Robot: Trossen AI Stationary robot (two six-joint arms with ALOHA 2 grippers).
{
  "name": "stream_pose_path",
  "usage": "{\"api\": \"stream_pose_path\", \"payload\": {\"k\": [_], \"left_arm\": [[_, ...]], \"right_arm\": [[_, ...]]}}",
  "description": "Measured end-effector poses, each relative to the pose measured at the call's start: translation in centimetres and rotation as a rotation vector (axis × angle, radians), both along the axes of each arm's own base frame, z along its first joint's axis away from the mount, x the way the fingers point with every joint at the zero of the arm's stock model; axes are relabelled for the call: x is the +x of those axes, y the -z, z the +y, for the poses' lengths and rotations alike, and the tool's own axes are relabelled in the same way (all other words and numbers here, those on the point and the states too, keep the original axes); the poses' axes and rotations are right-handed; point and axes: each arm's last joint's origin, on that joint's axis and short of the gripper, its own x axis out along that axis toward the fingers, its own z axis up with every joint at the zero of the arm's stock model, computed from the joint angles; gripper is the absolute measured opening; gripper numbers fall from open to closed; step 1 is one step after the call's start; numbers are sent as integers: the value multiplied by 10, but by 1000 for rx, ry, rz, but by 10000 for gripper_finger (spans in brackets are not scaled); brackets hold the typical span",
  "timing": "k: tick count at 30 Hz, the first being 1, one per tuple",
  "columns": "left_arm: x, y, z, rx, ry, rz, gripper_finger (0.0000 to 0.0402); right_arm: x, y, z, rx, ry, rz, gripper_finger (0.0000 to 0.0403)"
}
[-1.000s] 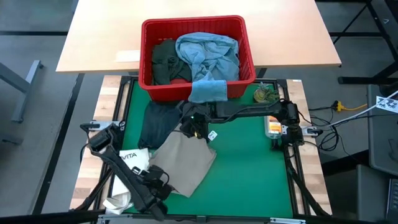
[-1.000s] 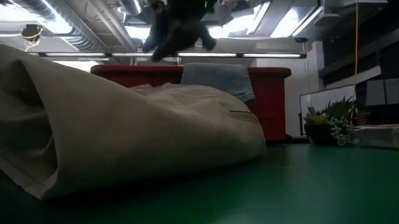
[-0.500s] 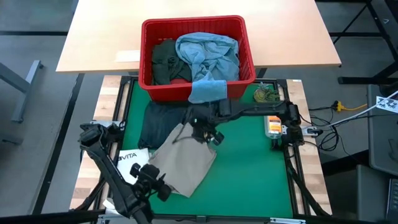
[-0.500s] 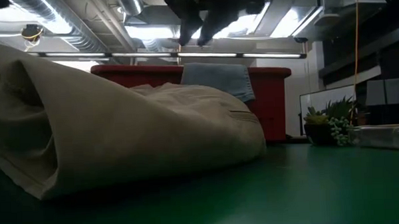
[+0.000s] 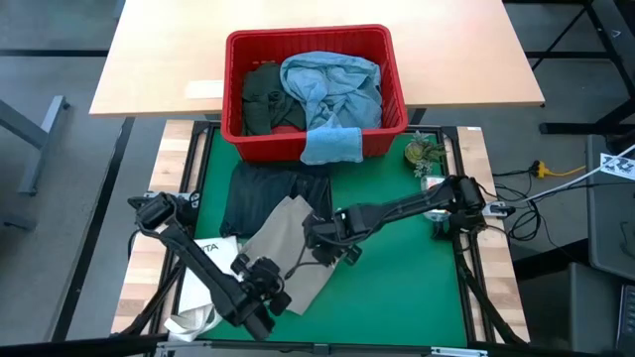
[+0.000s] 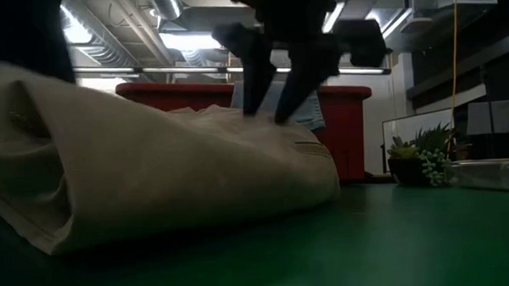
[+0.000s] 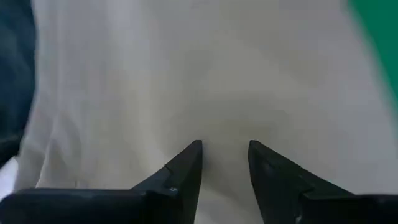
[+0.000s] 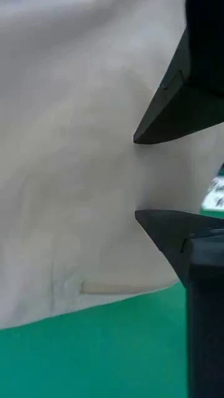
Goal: Fold Laundry from Bin
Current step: Fold the brown shorts
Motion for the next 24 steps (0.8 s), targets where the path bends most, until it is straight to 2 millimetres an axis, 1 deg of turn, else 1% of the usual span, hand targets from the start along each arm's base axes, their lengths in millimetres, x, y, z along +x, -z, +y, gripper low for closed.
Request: {"api": "stream_pose_path", "payload": {"k": [3,7,11,14,17,21,24], "left_arm": [[-2,17,6,-38,-15,61,103],[-8,33,11,-31,-24,74,83],[-13,45,15,-62,-32,123,70],[-15,46,15,-72,-33,139,62],[-14,41,14,-72,-35,153,52],[-12,24,11,-59,-31,182,35],[-9,6,8,-48,-31,189,23]], "right_arm": [[-4,21,-2,6,28,15,182],[-9,47,-6,13,48,11,182],[-15,63,-8,16,62,16,182],[-16,64,-8,17,64,17,182],[-14,60,-7,16,62,16,182],[-11,45,-6,20,56,-6,182],[-13,29,-7,25,55,-28,182]]}}
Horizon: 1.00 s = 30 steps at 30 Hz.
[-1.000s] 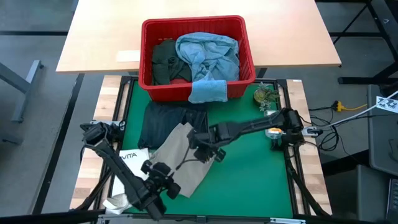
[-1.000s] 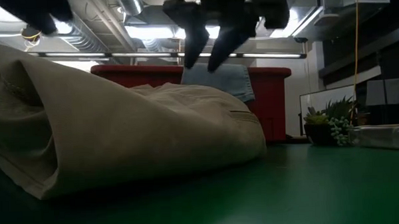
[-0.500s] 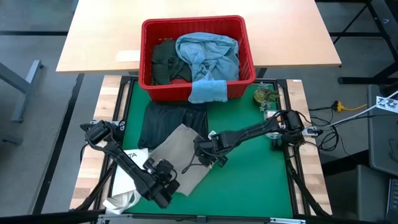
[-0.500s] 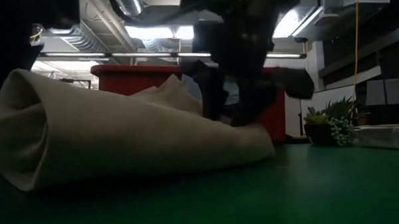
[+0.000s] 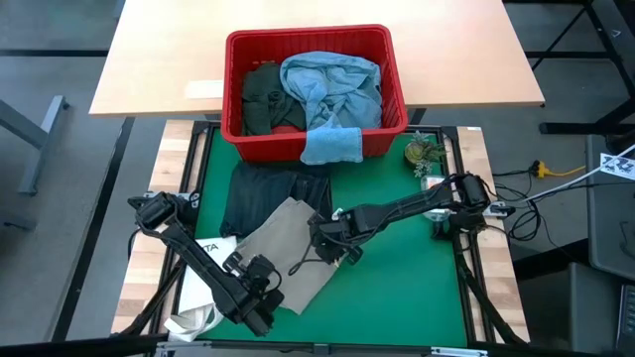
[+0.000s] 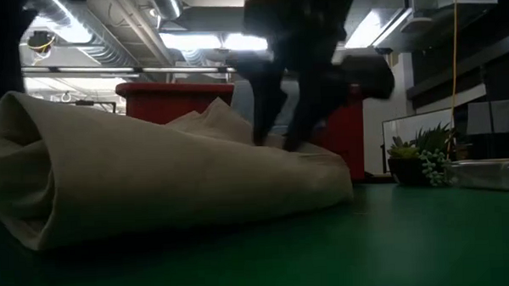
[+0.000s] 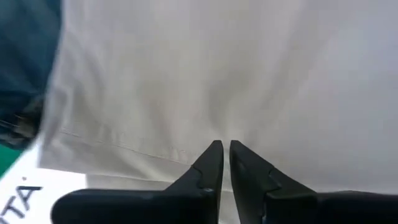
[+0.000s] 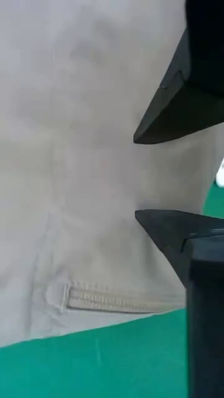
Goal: Fold Laundry from Bin
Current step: Fold the brown shorts, then stack the folded brown shorts on top of the folded dark blue pants
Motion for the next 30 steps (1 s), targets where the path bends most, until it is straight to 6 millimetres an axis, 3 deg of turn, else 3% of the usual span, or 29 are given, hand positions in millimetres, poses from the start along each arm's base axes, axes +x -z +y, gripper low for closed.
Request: {"api": "stream_pose_path", "payload": {"k": [6,14,21,30], "left_arm": [[10,-28,-10,18,63,-106,2],[34,-26,-28,-63,220,-352,2],[55,6,-44,-137,326,-473,2],[61,45,-52,-135,367,-398,1]], "right_arm": [[-11,-29,0,18,11,-49,182],[-23,-33,24,36,-24,-14,182],[-34,-10,41,1,-38,1,182],[-47,36,32,-1,39,-14,182]]}}
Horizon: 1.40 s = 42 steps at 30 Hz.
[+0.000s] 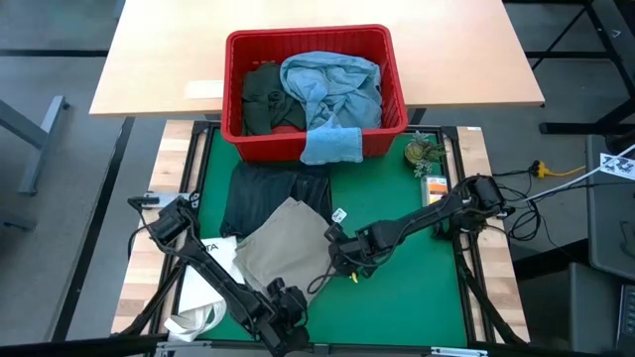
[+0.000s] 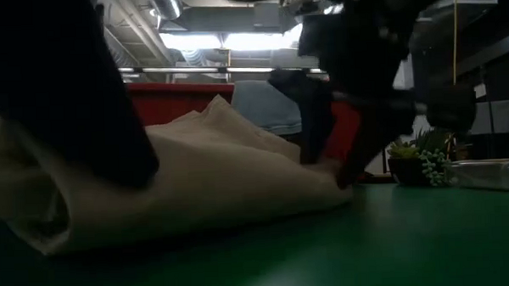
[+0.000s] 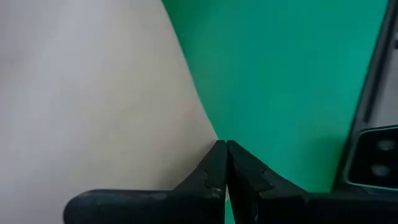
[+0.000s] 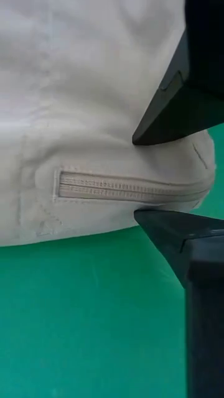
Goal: Fold Laundry from Bin
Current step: Stack the folded brown shorts on top of the folded dark blue pants
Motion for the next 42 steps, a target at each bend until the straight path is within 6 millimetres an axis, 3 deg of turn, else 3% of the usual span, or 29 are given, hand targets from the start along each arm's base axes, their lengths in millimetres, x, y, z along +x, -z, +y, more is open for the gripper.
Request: {"api": "stream_pose_path", "payload": {"k": [6,17,20,26,30,37,42], "left_arm": [[-2,6,-4,-9,-7,9,1],[-4,5,-4,-20,9,31,0],[-4,-6,-4,-24,25,18,0],[3,-45,4,-6,95,-41,0],[4,-65,13,34,141,-65,0],[9,-77,33,93,156,-44,0],[18,-81,49,142,192,-16,0]], "right_arm": [[-8,16,-4,9,17,0,182],[-10,14,-5,9,19,5,182],[-12,0,-5,14,15,13,182],[-5,-50,-3,43,-15,-111,182],[0,-69,-2,13,-41,-189,182],[-1,-72,-2,21,-50,-163,182],[-10,-85,-5,43,16,-93,182]]}}
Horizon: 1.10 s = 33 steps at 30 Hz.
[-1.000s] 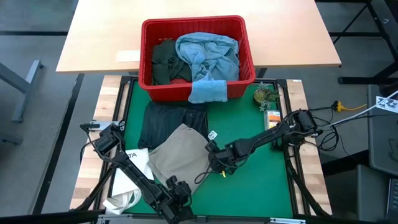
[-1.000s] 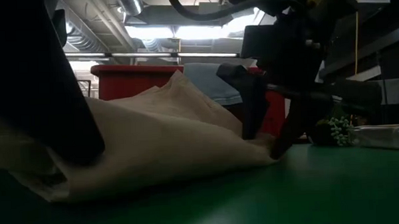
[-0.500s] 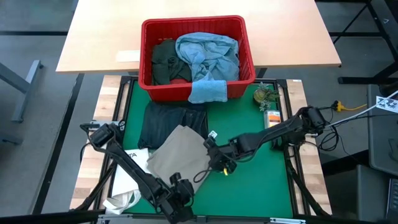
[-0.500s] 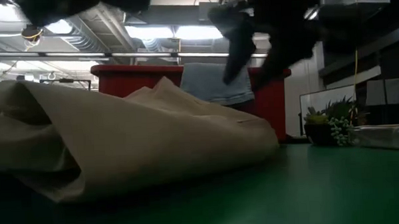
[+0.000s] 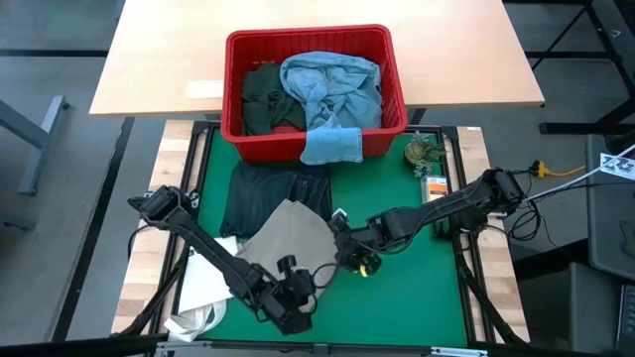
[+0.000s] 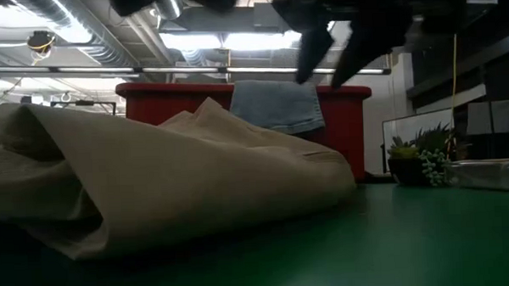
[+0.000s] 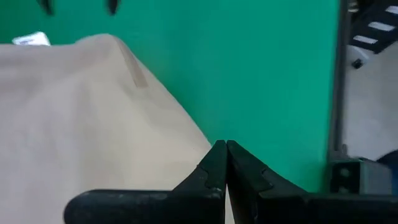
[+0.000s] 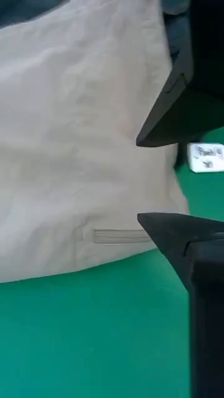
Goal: Fold Laundry from Bin
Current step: Stack the folded brown shorts on top of the folded dark blue pants
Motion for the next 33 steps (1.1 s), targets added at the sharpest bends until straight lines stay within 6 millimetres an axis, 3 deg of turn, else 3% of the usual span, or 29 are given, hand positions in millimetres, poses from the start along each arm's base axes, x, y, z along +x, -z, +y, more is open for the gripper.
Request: {"api": "stream_pose_path", "payload": {"k": [5,11,19,25,33], "left_arm": [[9,1,15,39,28,27,15],[17,2,31,58,15,61,92],[23,3,43,68,87,111,177],[20,5,37,-67,186,188,187],[8,6,16,-76,246,194,188]], "right_arm": [[-5,-5,-1,17,47,35,182],[-10,-3,-2,57,102,86,182],[-23,26,-6,44,141,189,182],[-29,52,-9,30,170,176,182],[-34,68,-11,38,168,171,182]]}}
